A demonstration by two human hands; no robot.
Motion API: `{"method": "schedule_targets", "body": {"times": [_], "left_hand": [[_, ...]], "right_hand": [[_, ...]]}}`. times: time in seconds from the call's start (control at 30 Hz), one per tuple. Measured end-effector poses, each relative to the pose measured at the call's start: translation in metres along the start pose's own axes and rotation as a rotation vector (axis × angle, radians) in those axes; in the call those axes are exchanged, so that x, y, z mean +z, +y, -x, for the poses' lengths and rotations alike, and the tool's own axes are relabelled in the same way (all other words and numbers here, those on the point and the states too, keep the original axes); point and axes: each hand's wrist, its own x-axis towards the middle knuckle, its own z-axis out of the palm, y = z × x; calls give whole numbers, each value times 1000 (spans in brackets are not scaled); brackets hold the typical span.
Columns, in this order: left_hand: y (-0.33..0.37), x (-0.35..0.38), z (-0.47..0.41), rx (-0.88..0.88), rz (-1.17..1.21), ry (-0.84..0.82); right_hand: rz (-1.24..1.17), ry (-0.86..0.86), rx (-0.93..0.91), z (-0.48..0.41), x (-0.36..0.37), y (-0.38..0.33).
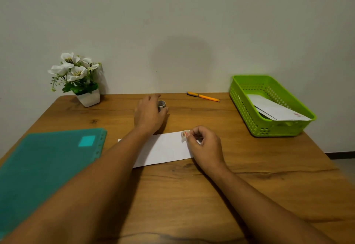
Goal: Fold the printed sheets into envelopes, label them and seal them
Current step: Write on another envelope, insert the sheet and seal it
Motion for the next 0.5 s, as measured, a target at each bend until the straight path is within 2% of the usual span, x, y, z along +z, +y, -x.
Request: {"method": "schedule_targets", "body": {"times": [0.07, 0.2, 0.3, 0.4, 0.5], "left_hand": [[10, -3, 27, 38, 41, -14], [16, -5, 82, 136, 16, -153], [8, -3, 105, 234, 25, -137], [8, -4, 109, 248, 22, -109], [10, -6, 110, 244, 17, -109]], "right_hand": [[-43, 19, 13, -1, 0, 1], [-148, 86, 102, -5, -5, -1], [-211, 103, 209, -7, -7, -1], [-169, 87, 295, -14, -13, -6], [-22, -46, 350, -25, -18, -16]]}}
